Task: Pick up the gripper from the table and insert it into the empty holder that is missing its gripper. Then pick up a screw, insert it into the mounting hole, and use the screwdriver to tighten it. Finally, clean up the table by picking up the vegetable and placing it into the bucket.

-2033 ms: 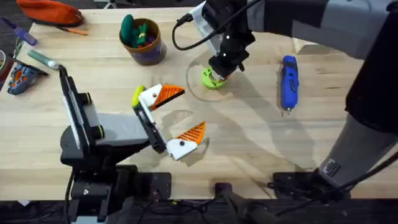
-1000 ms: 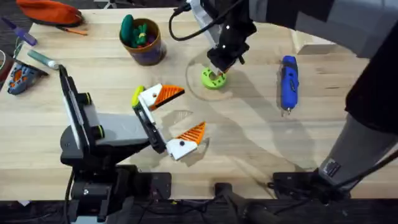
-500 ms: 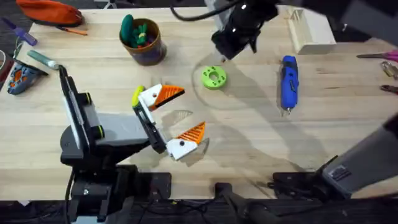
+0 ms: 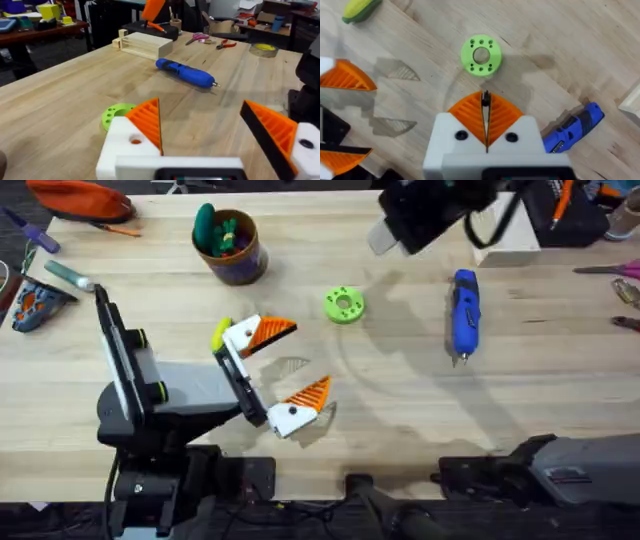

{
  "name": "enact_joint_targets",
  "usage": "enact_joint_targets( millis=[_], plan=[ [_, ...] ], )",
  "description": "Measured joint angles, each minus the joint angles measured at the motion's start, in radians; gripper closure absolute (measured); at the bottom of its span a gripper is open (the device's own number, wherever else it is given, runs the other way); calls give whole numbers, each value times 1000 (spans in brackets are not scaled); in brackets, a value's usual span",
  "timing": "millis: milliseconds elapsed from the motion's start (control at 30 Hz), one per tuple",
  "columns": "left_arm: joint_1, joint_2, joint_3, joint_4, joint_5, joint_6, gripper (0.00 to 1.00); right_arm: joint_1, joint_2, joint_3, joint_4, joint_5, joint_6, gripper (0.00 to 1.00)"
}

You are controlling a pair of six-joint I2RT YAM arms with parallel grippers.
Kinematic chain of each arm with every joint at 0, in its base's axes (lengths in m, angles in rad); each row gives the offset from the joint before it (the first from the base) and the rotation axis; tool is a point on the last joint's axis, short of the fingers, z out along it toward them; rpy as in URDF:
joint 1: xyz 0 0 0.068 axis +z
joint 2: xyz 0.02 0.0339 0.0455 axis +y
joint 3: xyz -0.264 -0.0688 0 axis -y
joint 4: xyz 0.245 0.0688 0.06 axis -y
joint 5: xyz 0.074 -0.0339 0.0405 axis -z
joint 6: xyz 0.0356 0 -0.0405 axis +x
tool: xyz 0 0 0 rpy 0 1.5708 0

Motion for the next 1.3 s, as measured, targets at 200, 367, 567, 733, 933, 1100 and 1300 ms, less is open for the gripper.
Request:
enact_joint_targets(
  millis=[200, 367, 567, 733, 933, 1100, 1300],
  plan=[
    [0, 0, 0, 0, 0, 0, 15, 5, -47, -8, -12, -7, 1, 995],
    [0, 0, 0, 0, 0, 0, 15, 56, -62, -23, -13, -6, 1, 995],
    [0, 0, 0, 0, 0, 0, 15, 188, -61, -22, -51, 28, 0, 995],
    [0, 0, 0, 0, 0, 0, 15, 254, -31, 86, -154, 44, 0, 995],
    [0, 0, 0, 0, 0, 0, 15, 314, 40, 240, -218, 52, -2, 995],
    [0, 0, 0, 0, 0, 0, 14, 382, 127, 311, -216, 55, -16, 995],
    [0, 0, 0, 0, 0, 0, 16, 430, 199, 330, -175, 55, -38, 995]
  ],
)
